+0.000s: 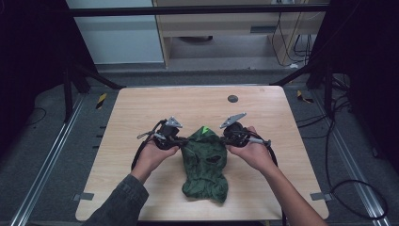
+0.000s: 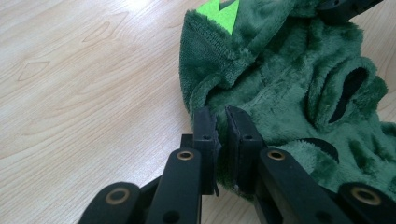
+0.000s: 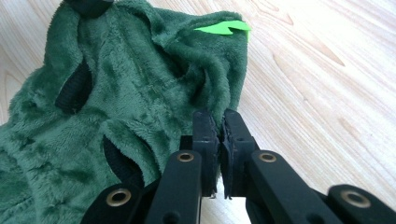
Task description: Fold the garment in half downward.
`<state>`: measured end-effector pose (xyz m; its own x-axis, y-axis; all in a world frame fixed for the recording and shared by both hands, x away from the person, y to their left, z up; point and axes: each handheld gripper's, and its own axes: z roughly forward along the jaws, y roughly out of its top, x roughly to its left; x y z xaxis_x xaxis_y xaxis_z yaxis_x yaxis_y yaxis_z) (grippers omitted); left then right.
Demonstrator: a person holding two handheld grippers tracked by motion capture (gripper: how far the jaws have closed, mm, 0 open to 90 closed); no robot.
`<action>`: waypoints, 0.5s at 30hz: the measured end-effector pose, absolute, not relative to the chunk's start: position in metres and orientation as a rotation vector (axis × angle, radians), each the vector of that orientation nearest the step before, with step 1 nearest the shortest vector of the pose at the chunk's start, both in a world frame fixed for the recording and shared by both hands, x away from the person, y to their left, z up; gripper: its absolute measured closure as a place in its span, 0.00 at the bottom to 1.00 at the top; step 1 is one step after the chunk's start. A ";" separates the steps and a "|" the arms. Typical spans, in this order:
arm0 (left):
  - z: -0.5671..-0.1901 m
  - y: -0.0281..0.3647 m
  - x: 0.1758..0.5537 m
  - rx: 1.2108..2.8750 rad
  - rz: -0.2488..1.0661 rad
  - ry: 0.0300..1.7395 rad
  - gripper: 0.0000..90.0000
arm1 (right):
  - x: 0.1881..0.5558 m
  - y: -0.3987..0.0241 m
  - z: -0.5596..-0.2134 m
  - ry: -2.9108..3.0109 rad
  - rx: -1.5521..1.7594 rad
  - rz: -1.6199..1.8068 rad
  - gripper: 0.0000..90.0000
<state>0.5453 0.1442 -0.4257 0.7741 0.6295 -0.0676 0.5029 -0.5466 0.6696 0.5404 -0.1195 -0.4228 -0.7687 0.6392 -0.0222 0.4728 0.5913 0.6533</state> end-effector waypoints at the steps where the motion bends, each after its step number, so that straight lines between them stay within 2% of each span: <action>1: -0.425 0.145 0.546 2.266 0.235 0.839 0.92 | 0.541 -0.119 -0.421 2.564 0.911 0.940 0.95; 10: -0.420 0.147 0.553 2.254 0.229 0.837 0.92 | 0.547 -0.121 -0.415 2.537 0.908 0.962 0.95; 15: -0.411 0.145 0.558 2.243 0.268 0.836 0.92 | 0.551 -0.121 -0.410 2.518 0.913 0.970 0.95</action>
<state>0.5576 0.1448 -0.4106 0.7686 0.6376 -0.0517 0.4890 -0.5336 0.6900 0.5512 -0.1214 -0.4104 -0.7563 0.6529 -0.0418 0.4562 0.5721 0.6816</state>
